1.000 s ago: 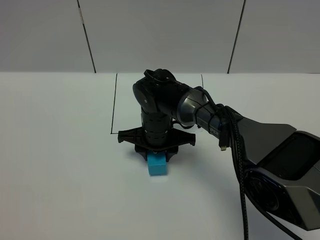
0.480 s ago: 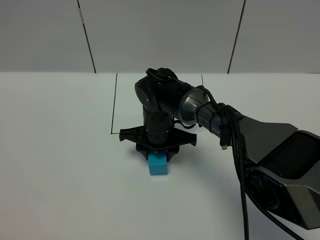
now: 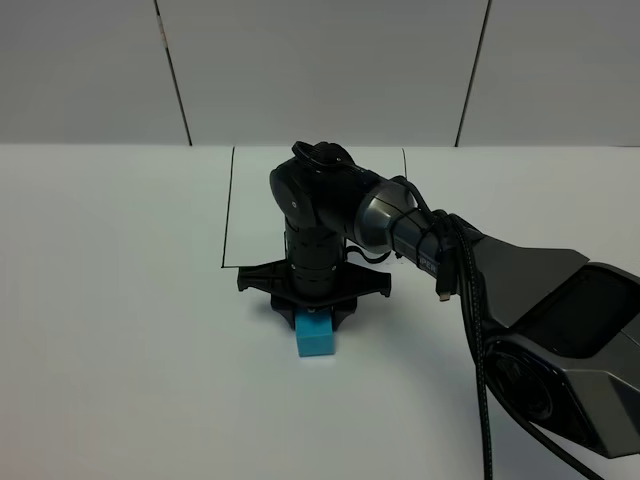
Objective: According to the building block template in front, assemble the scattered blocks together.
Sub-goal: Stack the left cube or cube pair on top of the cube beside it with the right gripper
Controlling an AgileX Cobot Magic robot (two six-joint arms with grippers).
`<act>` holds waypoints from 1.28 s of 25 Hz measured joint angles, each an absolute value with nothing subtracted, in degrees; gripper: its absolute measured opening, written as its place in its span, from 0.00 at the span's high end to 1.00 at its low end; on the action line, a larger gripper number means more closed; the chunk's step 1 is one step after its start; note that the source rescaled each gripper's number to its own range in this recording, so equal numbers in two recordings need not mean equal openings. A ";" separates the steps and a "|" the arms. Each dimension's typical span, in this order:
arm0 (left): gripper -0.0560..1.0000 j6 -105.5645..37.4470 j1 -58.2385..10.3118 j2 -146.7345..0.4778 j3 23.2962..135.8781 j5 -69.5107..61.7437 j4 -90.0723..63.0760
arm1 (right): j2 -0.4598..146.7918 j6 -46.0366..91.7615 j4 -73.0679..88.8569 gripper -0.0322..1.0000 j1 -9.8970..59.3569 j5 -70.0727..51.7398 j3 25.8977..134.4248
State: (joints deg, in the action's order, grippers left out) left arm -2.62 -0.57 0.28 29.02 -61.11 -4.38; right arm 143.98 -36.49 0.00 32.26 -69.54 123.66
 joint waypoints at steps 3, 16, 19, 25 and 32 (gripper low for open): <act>0.57 -2.62 -0.57 0.28 29.02 -61.11 -4.38 | 144.43 -36.70 0.00 0.95 32.26 -69.54 123.66; 0.57 -2.62 -0.57 0.28 29.02 -61.11 -4.38 | 144.48 -36.47 0.00 0.00 32.19 -69.56 124.24; 0.57 -2.62 -0.57 0.28 29.02 -61.11 -4.38 | 144.29 -35.92 1.03 0.00 32.15 -69.56 125.90; 0.57 -2.62 -0.57 0.28 29.02 -61.11 -4.38 | 140.01 -35.27 1.21 0.00 31.65 -69.49 128.04; 0.57 -2.62 -0.57 0.28 29.02 -61.11 -4.38 | 131.20 -28.56 0.84 0.00 24.47 -69.60 128.16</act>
